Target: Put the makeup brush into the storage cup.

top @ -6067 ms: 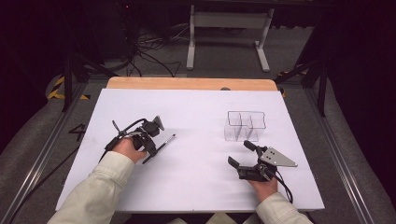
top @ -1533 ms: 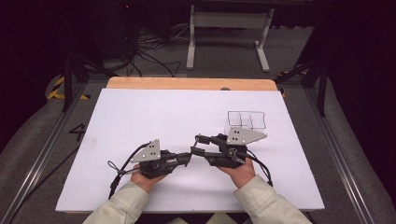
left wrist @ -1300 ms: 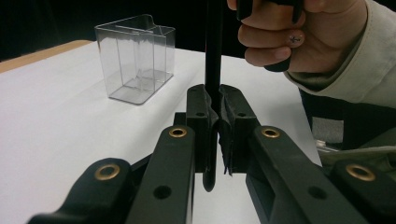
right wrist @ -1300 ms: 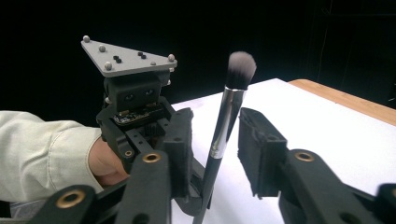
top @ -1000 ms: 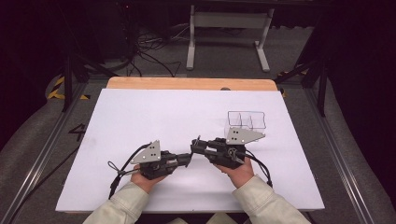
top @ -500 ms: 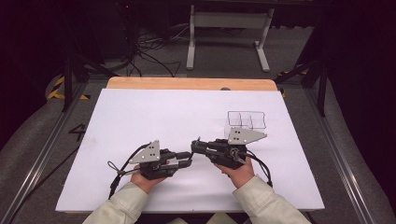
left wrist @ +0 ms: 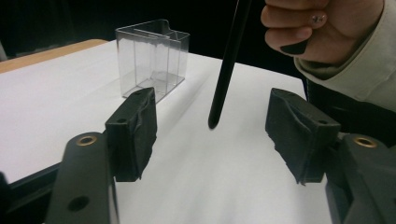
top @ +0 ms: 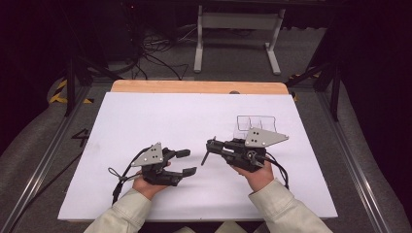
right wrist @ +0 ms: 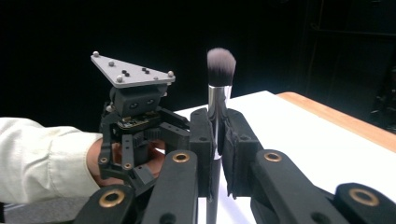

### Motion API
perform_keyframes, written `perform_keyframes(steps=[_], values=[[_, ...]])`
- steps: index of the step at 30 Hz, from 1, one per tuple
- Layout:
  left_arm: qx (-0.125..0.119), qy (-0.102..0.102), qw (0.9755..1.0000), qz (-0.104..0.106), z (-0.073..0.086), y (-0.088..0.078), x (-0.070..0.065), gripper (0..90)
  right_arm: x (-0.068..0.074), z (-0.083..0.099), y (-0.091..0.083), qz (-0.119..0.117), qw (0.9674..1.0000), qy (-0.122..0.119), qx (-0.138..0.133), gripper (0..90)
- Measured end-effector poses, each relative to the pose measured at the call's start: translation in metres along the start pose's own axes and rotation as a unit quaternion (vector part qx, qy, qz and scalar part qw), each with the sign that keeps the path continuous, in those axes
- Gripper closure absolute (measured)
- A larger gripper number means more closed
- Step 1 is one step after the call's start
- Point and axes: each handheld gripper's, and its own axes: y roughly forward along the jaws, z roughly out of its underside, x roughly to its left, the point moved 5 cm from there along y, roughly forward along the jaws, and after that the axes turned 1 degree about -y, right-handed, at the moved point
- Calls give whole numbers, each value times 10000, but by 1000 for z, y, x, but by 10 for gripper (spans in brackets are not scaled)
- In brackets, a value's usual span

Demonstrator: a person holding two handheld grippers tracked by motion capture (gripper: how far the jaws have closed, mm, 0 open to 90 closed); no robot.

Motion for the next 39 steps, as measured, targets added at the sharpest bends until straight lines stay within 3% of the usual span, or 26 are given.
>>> perform_keyframes(steps=[7, 24, 39], values=[[144, -73, 9998, -145, 4, -4, 5, 256, -6, -10, -8, 185, 9997, -113, 150, 834], [55, -228, 9985, -499, 11, -24, 22, 238, -31, -35, -31, 718, 9964, -266, 359, 833], [111, -295, 9967, -745, 18, -33, 35, 222, -55, -52, -47, 1135, 9924, -218, 421, 833]])
